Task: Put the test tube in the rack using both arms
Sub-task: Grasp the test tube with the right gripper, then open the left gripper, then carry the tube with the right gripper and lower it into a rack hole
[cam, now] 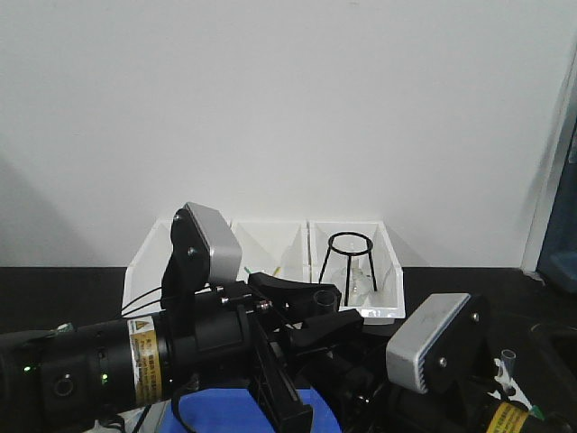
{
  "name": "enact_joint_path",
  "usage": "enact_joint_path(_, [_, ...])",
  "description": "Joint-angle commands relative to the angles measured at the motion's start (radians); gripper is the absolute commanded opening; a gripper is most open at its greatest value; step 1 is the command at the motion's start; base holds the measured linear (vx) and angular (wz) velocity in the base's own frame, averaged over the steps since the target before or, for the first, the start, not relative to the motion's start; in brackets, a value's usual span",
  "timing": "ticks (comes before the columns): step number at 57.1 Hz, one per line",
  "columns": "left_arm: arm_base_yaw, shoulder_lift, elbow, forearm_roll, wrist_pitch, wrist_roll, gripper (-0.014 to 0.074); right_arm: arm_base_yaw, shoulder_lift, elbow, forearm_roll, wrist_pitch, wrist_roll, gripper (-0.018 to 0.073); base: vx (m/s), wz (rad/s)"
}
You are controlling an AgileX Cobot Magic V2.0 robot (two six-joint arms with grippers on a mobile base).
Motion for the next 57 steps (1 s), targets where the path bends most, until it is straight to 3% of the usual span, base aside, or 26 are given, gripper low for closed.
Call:
enact_joint_path(1, [-0.004, -0.035, -0.037, -0.048, -0.061, -0.008, 0.0066, -0.002, -0.021, -0.035, 0.020, -0.081, -0.002, -0.0013, 0.00, 0.00])
enact_joint_path(20, [-0.003, -0.055, -0.037, -0.046, -0.048, -0.092, 0.0398, -0.004, -0.021, -0.035, 0.044, -0.081, -0.002, -0.0012, 0.00, 0.00])
enact_joint_path(32, [0.018, -0.201, -0.037, -0.008, 0.136, -0.092, 0.0459, -0.004, -0.049, -0.035, 0.125, -0.056, -0.052, -0.0008, 0.00, 0.00])
enact_joint_path(41, [0.020, -0.352, -0.030, 0.104, 0.379, -0.113, 0.0377, -0.022, -0.107, -0.033, 0.256, 0.022, -0.195, -0.0008, 0.00, 0.00])
enact_joint_path(45, [0.020, -0.441, 0.004, 0.139, 0.465, -0.148, 0.0251, -0.086, -0.152, -0.005, 0.351, 0.020, -0.221, -0.0008, 0.00, 0.00])
enact_joint_path(52, [0.020, -0.574, 0.118, 0.139, 0.524, -0.162, -0.0007, -0.239, -0.242, 0.065, 0.378, 0.007, -0.220, -0.0008, 0.00, 0.00])
enact_joint_path(57, [0.020, -0.641, 0.205, 0.134, 0.559, -0.164, -0.0010, -0.352, -0.303, 0.124, 0.374, -0.002, -0.220, -0.0008, 0.00, 0.00])
